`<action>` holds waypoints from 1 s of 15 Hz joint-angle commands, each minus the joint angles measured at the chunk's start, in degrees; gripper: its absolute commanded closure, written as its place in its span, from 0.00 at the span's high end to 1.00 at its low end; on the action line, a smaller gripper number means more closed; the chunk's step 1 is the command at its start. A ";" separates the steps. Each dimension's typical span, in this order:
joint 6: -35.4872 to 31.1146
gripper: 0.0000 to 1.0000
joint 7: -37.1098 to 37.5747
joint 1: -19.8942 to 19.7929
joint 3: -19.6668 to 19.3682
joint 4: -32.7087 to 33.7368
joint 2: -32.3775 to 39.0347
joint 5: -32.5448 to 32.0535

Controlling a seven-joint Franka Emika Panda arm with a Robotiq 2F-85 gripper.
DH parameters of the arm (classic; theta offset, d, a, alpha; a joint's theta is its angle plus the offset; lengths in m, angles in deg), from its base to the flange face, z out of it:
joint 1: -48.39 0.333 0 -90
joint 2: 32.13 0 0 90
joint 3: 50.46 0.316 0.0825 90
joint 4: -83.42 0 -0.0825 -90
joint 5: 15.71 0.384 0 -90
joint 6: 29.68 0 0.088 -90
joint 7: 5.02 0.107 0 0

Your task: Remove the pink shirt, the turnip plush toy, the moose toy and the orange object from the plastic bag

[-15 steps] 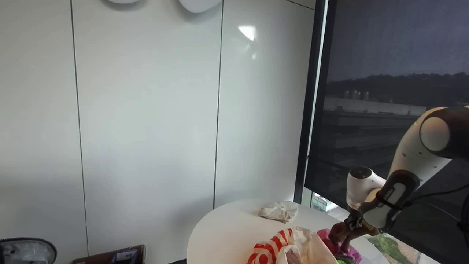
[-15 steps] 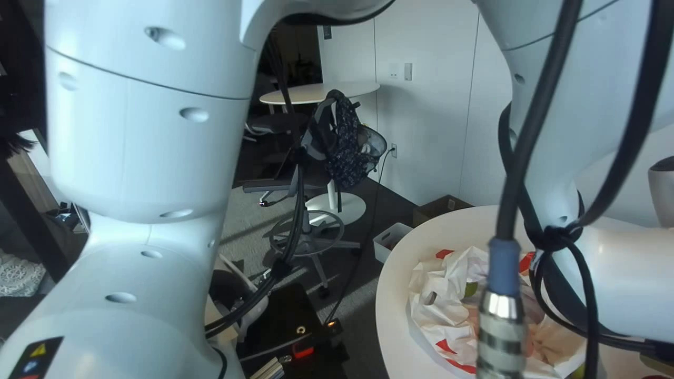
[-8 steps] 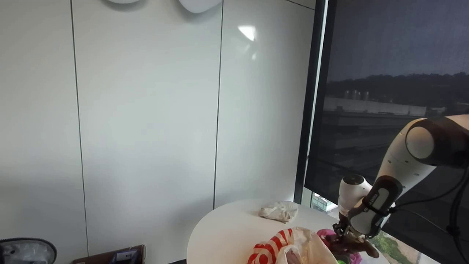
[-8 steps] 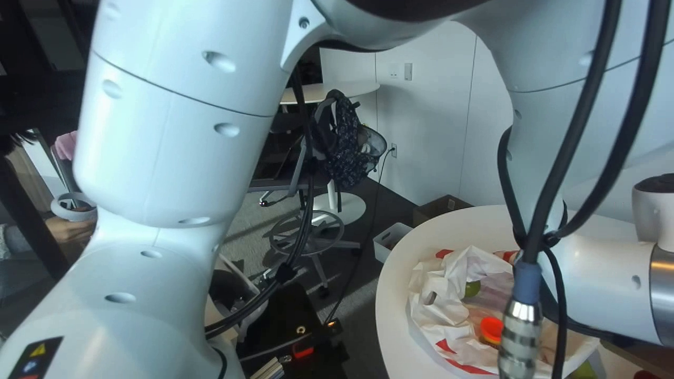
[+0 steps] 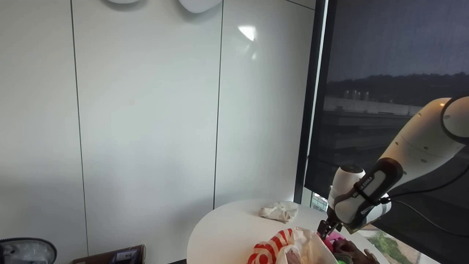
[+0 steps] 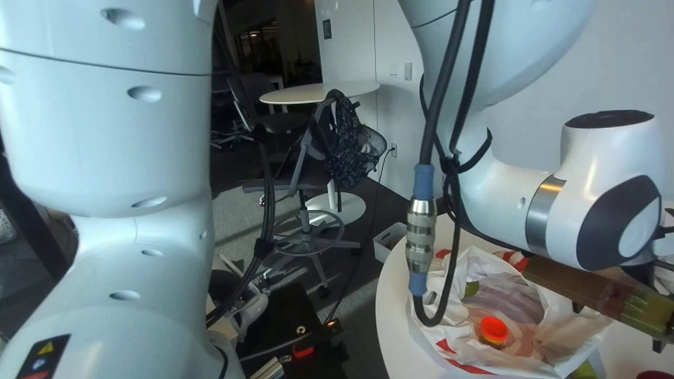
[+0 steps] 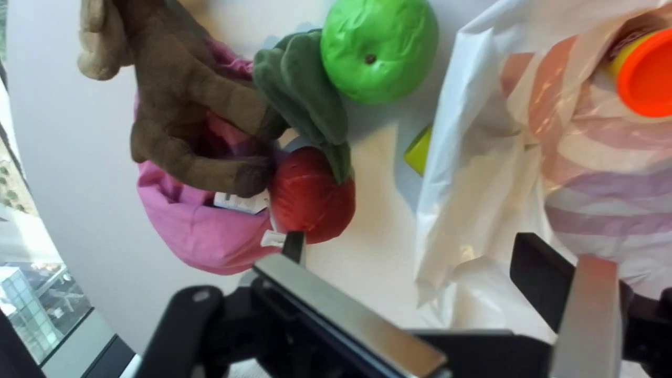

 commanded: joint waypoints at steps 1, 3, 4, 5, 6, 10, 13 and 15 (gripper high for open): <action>2.81 1.00 -14.28 -2.01 7.78 -8.39 -5.00 12.47; 3.67 1.00 -18.62 -0.60 8.82 -9.45 -3.67 14.47; 3.14 1.00 -18.65 0.58 8.33 -9.41 -2.27 13.03; 3.23 1.00 -18.22 1.60 7.65 -9.48 -1.59 11.24; 2.25 1.00 -17.21 2.82 6.75 -9.28 -0.46 9.29; 1.70 1.00 -15.05 5.80 5.53 -6.60 4.42 6.21; 0.87 1.00 -13.77 7.94 3.88 -3.23 8.88 3.84; 0.15 1.00 -12.19 9.86 1.63 -0.60 11.83 1.78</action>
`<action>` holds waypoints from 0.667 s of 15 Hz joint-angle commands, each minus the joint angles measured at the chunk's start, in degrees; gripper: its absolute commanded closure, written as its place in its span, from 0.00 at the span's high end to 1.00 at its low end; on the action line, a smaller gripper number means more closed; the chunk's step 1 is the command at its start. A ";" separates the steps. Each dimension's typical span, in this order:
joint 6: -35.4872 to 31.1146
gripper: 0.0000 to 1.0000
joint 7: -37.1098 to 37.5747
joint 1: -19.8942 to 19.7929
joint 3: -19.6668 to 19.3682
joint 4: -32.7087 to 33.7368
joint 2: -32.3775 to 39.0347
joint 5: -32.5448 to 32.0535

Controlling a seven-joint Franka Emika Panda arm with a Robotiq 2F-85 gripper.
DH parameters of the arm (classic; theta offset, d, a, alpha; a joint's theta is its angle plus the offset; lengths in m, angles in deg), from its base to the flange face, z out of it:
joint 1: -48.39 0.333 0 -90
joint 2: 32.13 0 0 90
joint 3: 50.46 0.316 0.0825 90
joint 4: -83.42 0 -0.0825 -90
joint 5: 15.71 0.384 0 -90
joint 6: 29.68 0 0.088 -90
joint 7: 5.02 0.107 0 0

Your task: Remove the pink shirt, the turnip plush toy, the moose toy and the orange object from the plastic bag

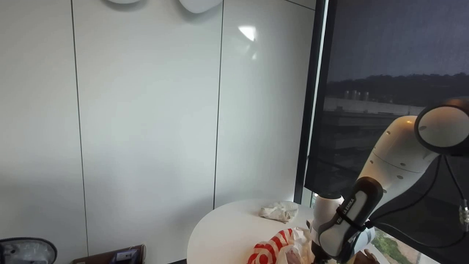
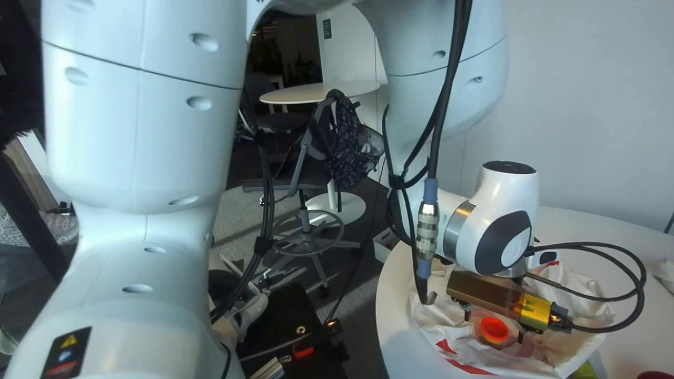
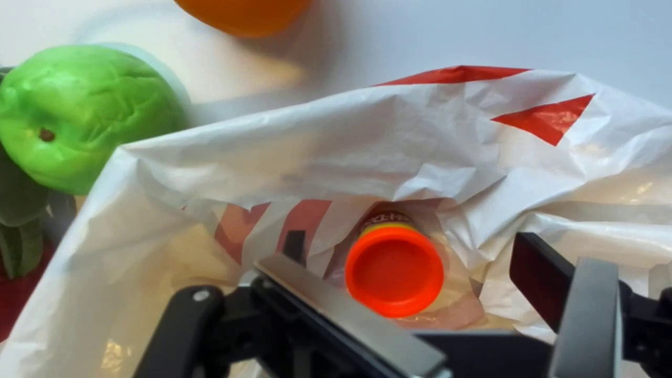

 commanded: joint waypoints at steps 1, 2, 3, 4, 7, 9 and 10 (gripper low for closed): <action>-1.88 1.00 3.32 3.49 -3.89 5.87 6.11 -3.30; -1.90 1.00 4.09 4.06 -4.60 7.11 7.32 -3.54; -1.60 1.00 4.64 4.40 -5.07 8.36 8.60 -3.38; -1.37 1.00 5.02 4.79 -5.55 9.27 9.59 -3.27; -1.30 1.00 5.99 5.65 -6.29 11.15 11.95 -2.96; -0.85 1.00 6.48 6.10 -6.19 11.72 12.74 -2.69; -0.91 1.00 6.68 6.28 -6.08 11.73 12.98 -2.64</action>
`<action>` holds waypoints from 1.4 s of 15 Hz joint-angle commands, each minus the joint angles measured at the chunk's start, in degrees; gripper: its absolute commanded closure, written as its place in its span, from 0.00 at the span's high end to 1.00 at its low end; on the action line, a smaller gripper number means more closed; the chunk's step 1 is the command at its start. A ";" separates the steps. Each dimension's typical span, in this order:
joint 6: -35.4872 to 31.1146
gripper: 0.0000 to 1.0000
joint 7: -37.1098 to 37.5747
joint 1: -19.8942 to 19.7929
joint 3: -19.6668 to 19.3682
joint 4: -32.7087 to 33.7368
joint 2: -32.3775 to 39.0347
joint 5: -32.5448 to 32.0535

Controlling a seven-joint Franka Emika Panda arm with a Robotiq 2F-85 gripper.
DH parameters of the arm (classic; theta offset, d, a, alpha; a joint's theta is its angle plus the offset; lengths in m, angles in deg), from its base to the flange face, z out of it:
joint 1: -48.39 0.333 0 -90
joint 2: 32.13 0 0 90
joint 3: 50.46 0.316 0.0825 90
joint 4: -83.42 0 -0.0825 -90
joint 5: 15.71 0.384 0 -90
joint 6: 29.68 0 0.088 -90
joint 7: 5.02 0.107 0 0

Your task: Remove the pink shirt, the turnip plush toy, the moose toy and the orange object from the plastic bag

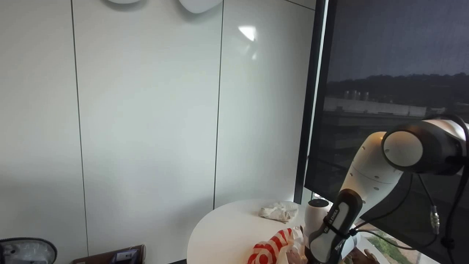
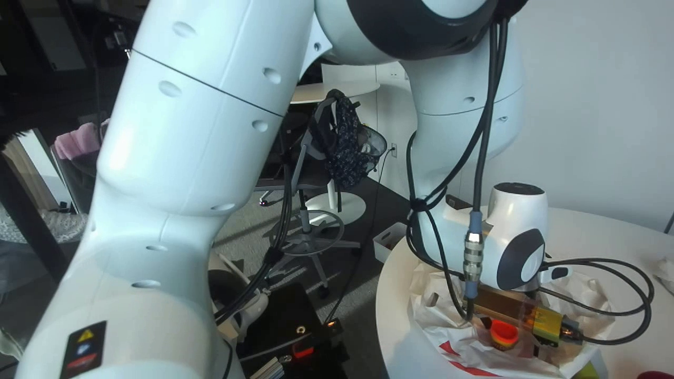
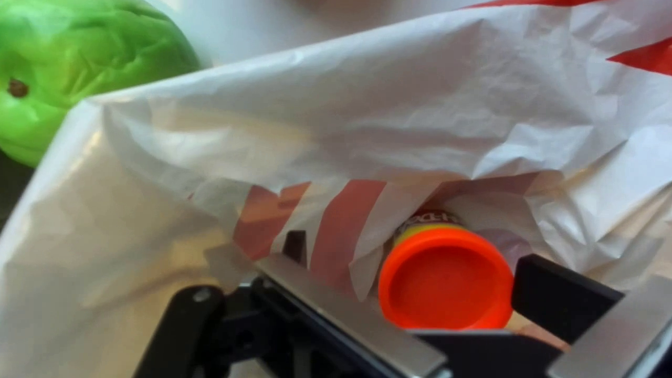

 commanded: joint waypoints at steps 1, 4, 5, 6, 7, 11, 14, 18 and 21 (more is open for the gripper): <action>0.08 1.00 1.90 1.38 -0.41 1.73 1.99 -0.37; 0.20 1.00 2.41 1.82 -0.27 1.63 2.32 -0.18; 0.13 1.00 2.19 1.68 0.08 1.50 2.19 -0.11; -0.70 0.75 2.49 2.00 -0.23 1.48 2.24 -0.36; -0.57 0.74 2.43 1.90 -0.10 1.50 2.12 -0.23; -1.44 0.44 2.08 2.21 0.07 0.61 0.72 -0.71; 1.84 0.23 1.55 2.49 0.20 -2.99 -4.40 -0.67; 9.49 0.22 0.14 -0.73 1.44 -9.65 -15.67 1.12; 14.89 0.22 0.03 -3.59 -0.32 -13.82 -23.57 0.95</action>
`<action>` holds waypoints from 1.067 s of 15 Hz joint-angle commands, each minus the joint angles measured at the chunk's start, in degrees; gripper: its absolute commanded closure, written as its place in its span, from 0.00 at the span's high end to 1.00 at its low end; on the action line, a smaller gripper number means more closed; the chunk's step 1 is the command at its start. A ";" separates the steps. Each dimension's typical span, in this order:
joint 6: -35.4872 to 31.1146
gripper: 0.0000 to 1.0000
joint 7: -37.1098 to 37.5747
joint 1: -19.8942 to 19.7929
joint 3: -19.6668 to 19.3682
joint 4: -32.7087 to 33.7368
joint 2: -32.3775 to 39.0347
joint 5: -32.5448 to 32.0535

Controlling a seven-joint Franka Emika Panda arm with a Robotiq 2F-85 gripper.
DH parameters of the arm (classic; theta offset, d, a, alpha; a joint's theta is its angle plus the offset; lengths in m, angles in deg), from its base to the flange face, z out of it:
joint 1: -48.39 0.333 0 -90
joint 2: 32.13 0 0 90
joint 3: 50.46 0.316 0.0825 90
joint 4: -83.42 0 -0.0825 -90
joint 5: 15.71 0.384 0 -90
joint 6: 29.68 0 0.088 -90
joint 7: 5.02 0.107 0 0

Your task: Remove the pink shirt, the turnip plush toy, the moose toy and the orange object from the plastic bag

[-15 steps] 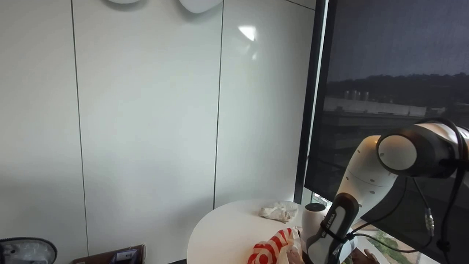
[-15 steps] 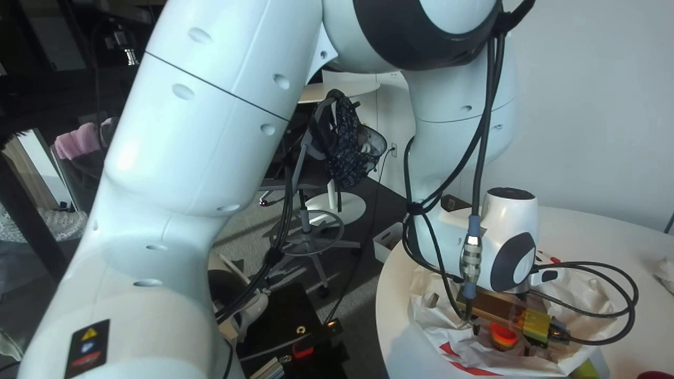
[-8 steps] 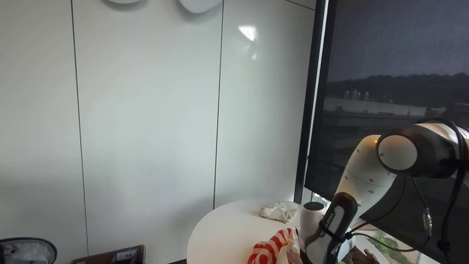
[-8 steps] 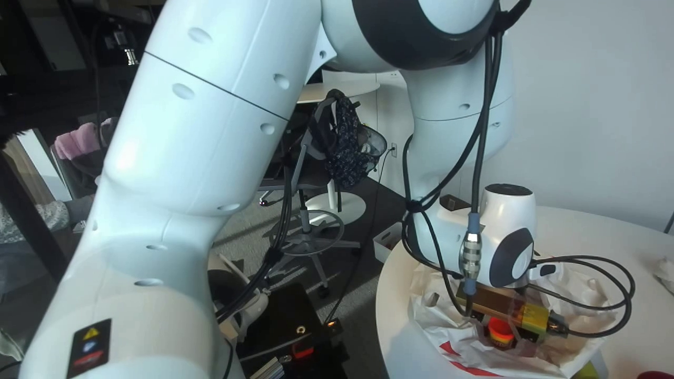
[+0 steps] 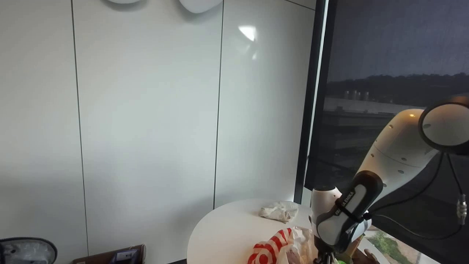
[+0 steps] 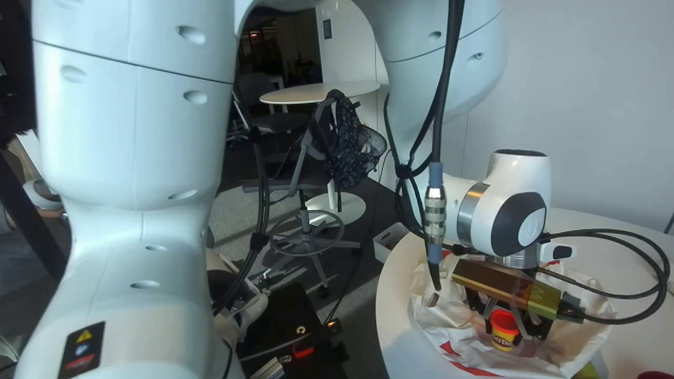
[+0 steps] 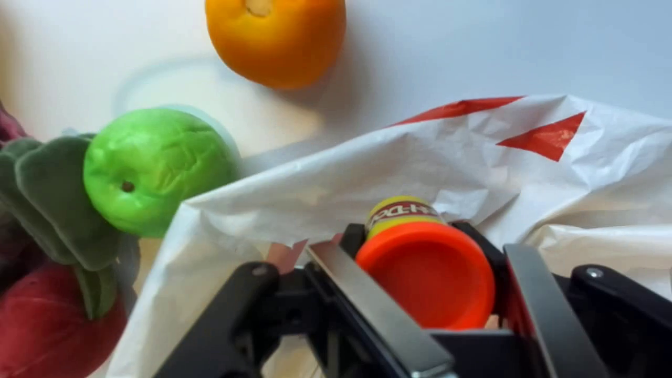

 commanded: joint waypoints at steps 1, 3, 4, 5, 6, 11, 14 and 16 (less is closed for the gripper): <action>3.80 0.22 -2.04 -4.90 -0.86 -6.99 -11.45 1.18; 2.33 0.22 -1.69 -7.69 -2.51 -7.62 -13.48 1.36; 0.63 0.22 -2.46 -9.16 -3.01 -7.67 -13.67 1.91; -1.99 0.22 -3.24 -10.54 -3.66 -7.58 -13.57 2.30; -3.21 0.22 -3.91 -11.70 -4.05 -7.25 -13.38 3.39; -8.91 0.22 -11.82 -17.06 -4.17 -5.54 -10.01 10.91; -11.79 0.22 -18.98 -19.98 -1.92 -4.46 -6.75 17.30; -14.68 0.22 -23.38 -22.78 0.51 -3.42 -3.69 20.69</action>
